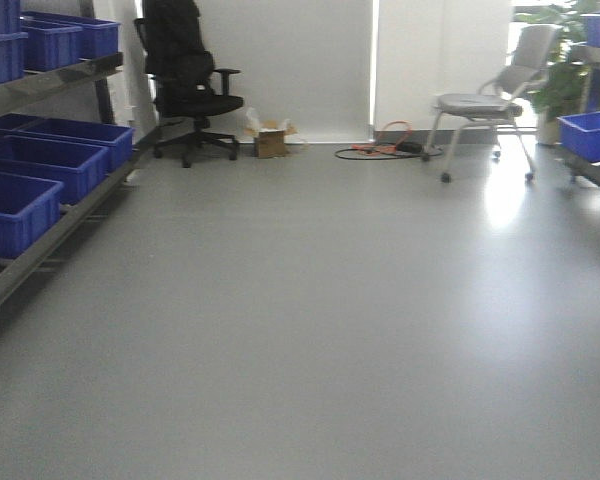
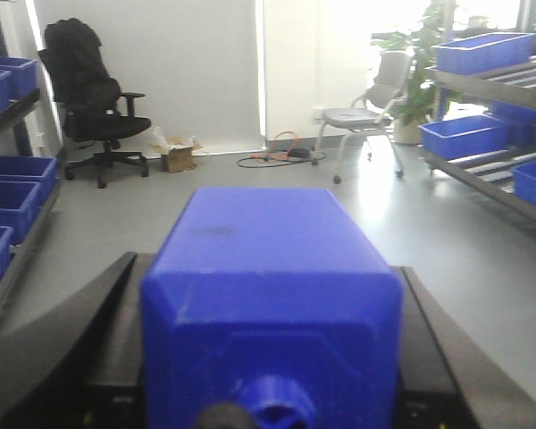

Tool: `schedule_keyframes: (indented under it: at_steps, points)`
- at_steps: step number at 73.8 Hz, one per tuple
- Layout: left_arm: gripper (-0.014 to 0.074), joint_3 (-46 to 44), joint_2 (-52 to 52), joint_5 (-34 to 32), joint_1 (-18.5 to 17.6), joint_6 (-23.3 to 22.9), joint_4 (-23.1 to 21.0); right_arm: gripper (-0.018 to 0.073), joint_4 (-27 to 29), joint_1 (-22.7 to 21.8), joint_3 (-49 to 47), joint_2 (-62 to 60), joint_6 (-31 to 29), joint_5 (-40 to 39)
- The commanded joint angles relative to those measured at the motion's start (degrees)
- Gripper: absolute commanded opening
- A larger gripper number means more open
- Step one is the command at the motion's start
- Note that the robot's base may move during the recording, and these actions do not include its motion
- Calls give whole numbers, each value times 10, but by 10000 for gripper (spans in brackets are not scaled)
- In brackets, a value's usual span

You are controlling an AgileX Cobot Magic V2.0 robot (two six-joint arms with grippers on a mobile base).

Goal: Pick and sort blue part to right shelf
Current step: 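Drive the base to the blue bin rack holding both parts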

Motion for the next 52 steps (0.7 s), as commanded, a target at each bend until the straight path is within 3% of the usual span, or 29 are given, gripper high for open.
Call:
schedule_keyframes:
  at_steps: [1,52]
  points:
    - [303,-15,8,-54,-4,-4,0,281,-16,0,-17,9,-1,-52]
    - [303,-15,8,-54,-4,-4,0,281,-16,0,-17,9,-1,-52]
